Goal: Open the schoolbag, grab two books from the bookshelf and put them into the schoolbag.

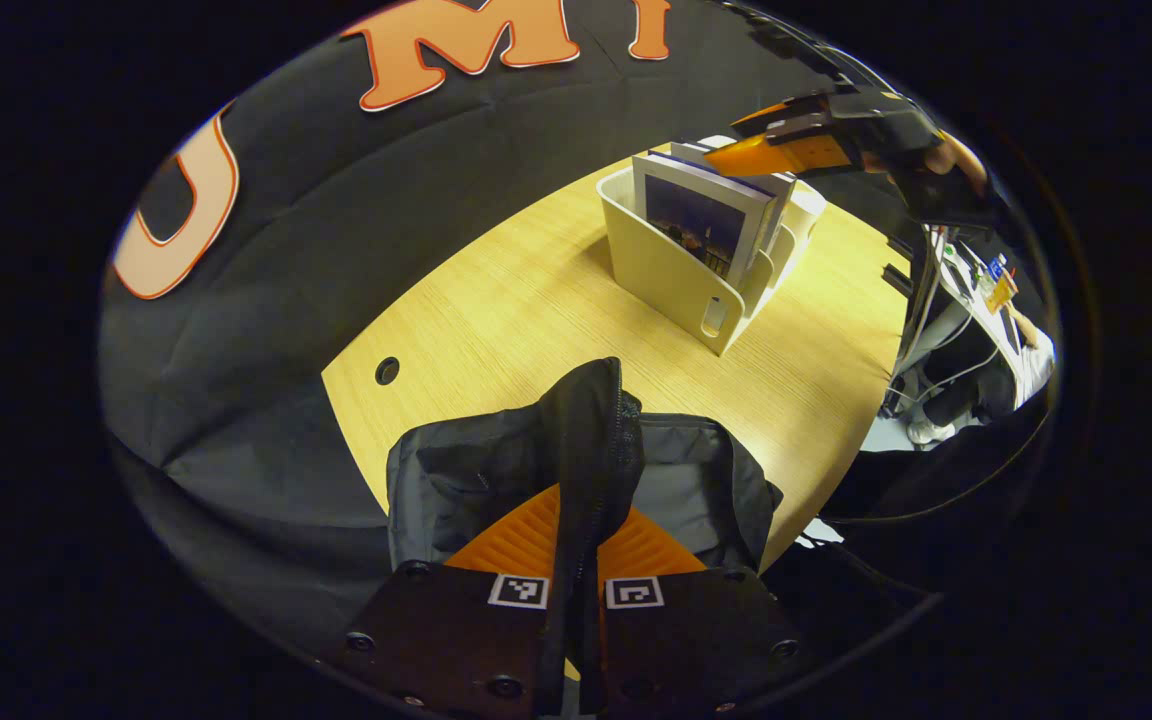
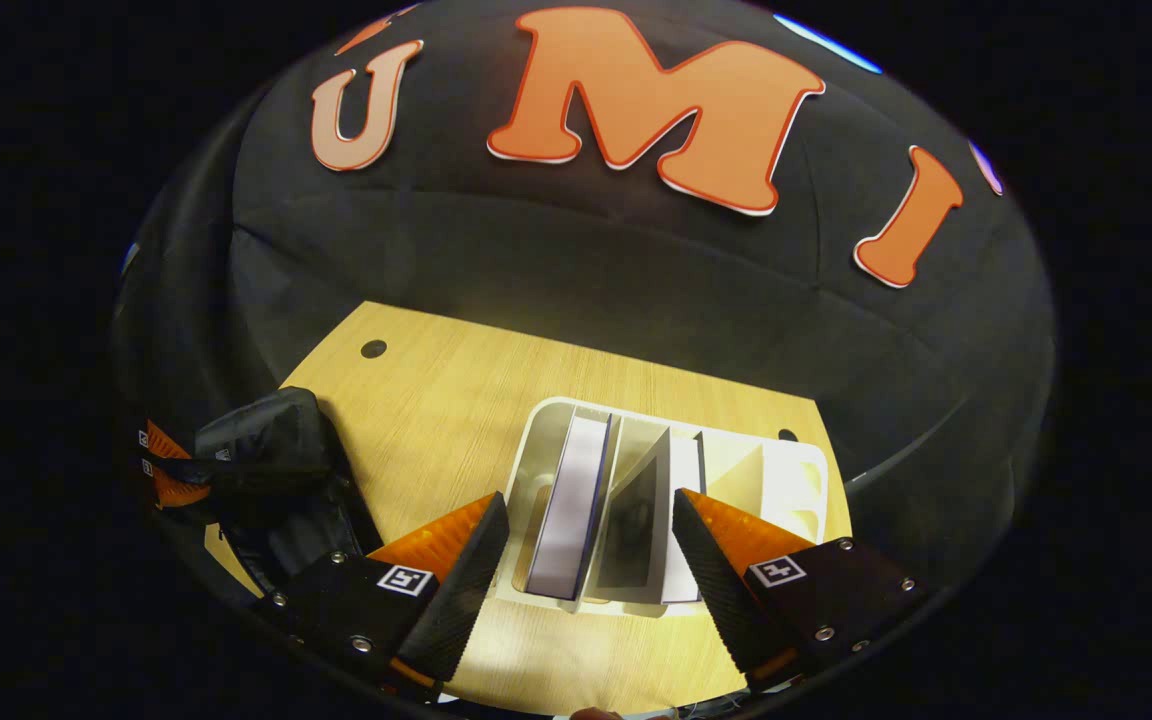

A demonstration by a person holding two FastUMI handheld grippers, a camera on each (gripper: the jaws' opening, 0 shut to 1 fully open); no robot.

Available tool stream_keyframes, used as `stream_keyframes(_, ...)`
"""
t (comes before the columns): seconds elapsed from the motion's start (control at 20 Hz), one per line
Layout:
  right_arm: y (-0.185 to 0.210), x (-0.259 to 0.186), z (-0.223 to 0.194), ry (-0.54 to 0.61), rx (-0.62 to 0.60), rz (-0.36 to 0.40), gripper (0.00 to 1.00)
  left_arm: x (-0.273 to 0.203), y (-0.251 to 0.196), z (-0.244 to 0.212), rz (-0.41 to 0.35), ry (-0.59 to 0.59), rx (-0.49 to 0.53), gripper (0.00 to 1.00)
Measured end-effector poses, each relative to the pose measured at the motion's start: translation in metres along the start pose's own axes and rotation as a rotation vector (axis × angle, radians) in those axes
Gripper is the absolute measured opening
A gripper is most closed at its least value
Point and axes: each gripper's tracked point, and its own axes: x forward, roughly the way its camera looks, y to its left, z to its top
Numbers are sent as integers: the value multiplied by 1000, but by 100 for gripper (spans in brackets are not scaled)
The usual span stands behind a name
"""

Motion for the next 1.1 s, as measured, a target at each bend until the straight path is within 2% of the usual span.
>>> stream_keyframes(0.25, -8, 18, -8, 176, 68, 36, 99, -5, 8, 4, -58, 18, 19, 7)
stream_keyframes(0.4, -18, 31, -15, 269, 96, 25, 97, -3, 9, 6, -88, 33, 15, 7)
stream_keyframes(0.7, -16, 57, -40, 432, 99, 17, 75, 5, 5, 15, -122, 56, 47, 7)
stream_keyframes(0.8, -13, 59, -46, 465, 105, 9, 60, 9, 3, 19, -128, 53, 58, 7)
stream_keyframes(0.85, -8, 56, -45, 482, 126, 20, 48, 12, 3, 20, -132, 53, 60, 7)
stream_keyframes(0.95, -4, 58, -49, 507, 165, 32, 41, 15, 2, 21, -138, 56, 61, 7)
stream_keyframes(1.1, 2, 44, -50, 521, 194, 58, 37, 20, -1, 20, -155, 58, 54, 7)
